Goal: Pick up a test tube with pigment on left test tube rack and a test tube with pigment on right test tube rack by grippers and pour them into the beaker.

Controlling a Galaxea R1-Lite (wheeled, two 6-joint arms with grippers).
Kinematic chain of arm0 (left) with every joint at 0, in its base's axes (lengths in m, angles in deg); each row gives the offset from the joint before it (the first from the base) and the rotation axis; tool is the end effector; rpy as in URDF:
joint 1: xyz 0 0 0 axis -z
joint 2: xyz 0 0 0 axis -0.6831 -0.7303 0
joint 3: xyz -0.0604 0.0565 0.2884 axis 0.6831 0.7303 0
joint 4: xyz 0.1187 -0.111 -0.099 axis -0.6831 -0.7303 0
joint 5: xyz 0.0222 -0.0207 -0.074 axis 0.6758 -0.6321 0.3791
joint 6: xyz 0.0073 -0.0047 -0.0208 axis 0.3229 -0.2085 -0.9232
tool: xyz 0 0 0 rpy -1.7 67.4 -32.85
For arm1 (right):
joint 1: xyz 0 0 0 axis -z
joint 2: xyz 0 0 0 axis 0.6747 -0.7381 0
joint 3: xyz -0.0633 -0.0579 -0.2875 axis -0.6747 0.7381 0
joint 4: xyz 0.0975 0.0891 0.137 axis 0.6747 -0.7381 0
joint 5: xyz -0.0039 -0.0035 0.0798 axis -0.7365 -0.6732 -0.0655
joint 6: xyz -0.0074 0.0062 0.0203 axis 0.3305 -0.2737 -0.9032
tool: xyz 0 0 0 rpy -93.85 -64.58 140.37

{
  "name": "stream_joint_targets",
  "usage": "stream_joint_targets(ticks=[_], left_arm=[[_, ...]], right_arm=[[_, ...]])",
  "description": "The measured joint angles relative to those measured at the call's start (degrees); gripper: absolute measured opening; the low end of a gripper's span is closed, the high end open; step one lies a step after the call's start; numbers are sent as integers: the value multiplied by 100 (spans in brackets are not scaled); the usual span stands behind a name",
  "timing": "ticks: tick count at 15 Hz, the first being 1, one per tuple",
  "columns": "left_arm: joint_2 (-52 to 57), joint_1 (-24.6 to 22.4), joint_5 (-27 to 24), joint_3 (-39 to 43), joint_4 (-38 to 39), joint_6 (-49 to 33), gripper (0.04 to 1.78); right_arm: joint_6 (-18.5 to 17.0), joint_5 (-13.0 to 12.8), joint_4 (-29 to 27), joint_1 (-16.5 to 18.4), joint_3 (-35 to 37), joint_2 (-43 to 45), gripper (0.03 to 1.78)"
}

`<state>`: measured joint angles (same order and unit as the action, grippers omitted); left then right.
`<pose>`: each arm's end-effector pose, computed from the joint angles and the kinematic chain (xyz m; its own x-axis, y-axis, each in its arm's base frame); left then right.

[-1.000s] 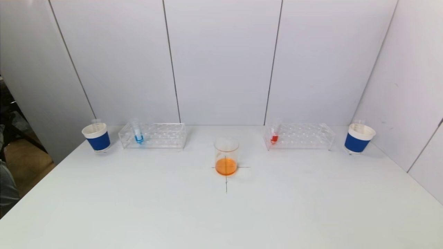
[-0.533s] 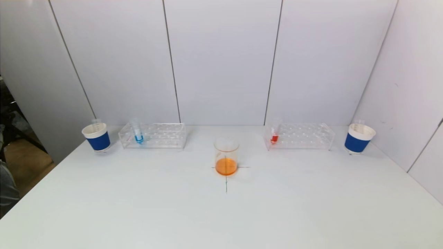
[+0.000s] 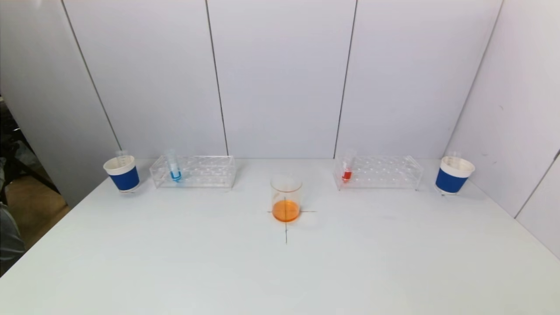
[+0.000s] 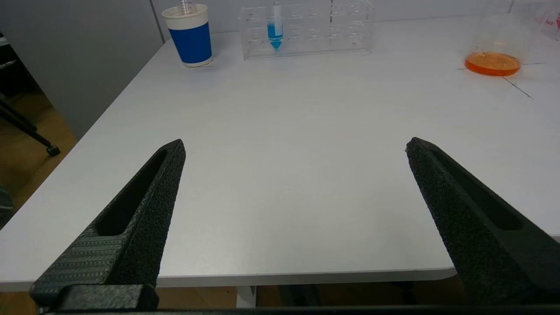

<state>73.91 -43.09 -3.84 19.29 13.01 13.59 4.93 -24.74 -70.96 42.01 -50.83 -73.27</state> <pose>-0.0227 0.0001 0.0755 1.0000 0.0014 -0.0016 -0.0013 0.9991 0.0423 -0.0232 0.0000 0.0762 0.9999 0.0147 0.0062 -0.0147 0.9999 -0.0001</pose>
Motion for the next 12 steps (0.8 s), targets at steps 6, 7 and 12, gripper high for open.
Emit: stream_joint_targets(ticks=[6,7,12], left_arm=[[0,0,0,0,0,2,176],[0,0,-5,0,0,0,176],[0,0,-5,0,0,0,176]], right_arm=[[-49,-6,2,0,0,-1,177],[-60,-9,0,0,1,-1,177],[-148,-74,5,0,-2,-1,177]])
